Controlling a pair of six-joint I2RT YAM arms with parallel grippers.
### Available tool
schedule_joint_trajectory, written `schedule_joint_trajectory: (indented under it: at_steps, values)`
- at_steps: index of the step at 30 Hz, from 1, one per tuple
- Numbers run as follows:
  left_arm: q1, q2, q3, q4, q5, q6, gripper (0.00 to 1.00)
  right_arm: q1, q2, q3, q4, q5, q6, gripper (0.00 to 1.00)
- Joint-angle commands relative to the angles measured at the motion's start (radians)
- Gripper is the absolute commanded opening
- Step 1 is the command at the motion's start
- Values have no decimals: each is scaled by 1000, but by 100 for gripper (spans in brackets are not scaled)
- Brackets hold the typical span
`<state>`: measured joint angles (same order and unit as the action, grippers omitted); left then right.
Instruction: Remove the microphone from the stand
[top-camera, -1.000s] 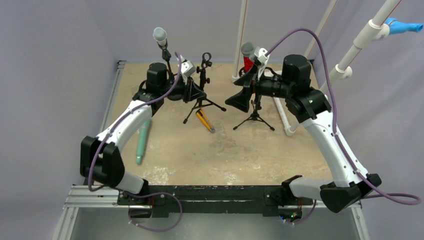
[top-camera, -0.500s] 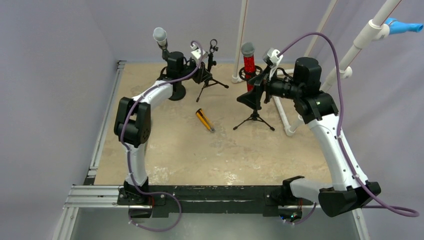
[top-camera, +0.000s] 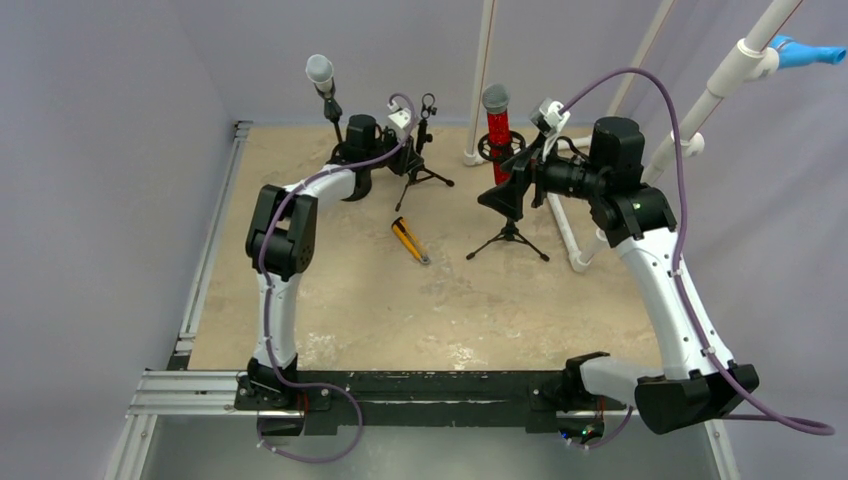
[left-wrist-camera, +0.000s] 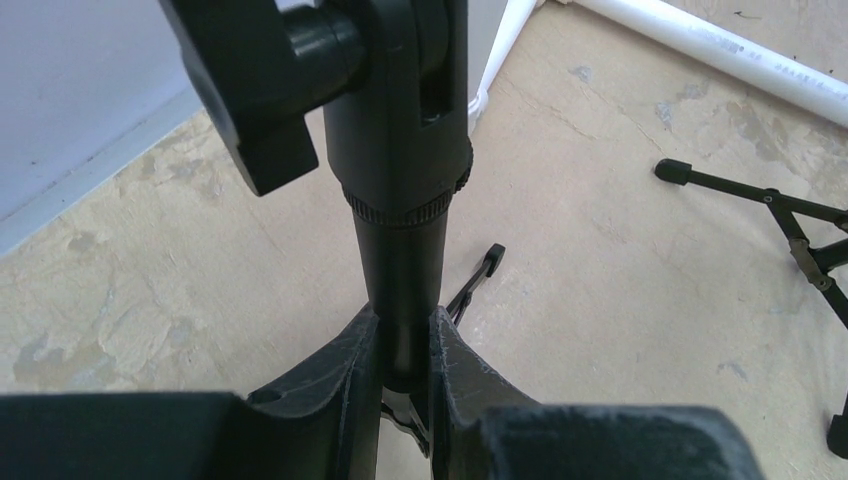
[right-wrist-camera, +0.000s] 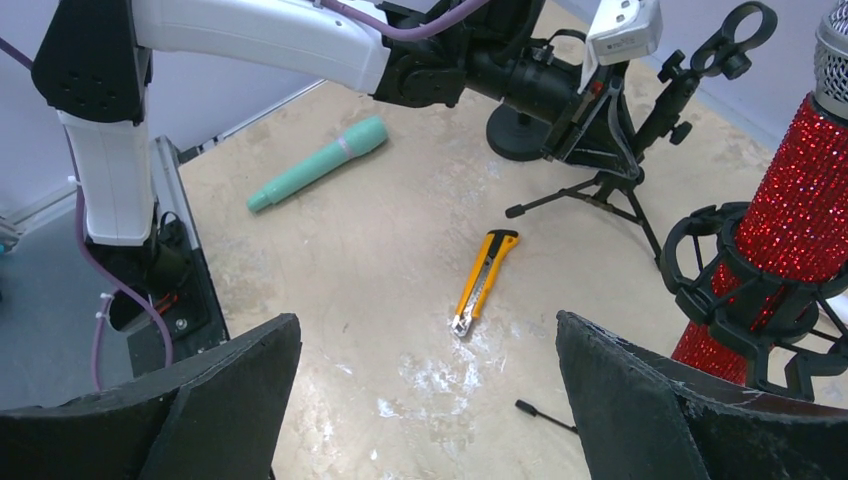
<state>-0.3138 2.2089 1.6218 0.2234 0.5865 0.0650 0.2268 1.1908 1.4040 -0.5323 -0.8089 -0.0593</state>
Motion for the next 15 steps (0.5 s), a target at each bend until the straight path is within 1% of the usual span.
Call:
schedule_joint_trajectory:
  at_steps: [1, 3, 8, 11, 15]
  values:
    - [14, -12, 90, 103, 10, 14, 16, -11, -21, -7, 46, -36, 23, 98]
    - [17, -14, 92, 89, 2, 24, 21, -12, -20, -12, 52, -39, 29, 98]
    - [25, -12, 109, 39, -20, 61, 26, -17, -22, -14, 57, -44, 37, 98]
    - [27, -9, 128, -5, -23, 74, 27, -18, -20, -12, 58, -45, 41, 98]
    - [31, -21, 113, -17, -31, 76, 27, -21, -17, -15, 66, -47, 47, 98]
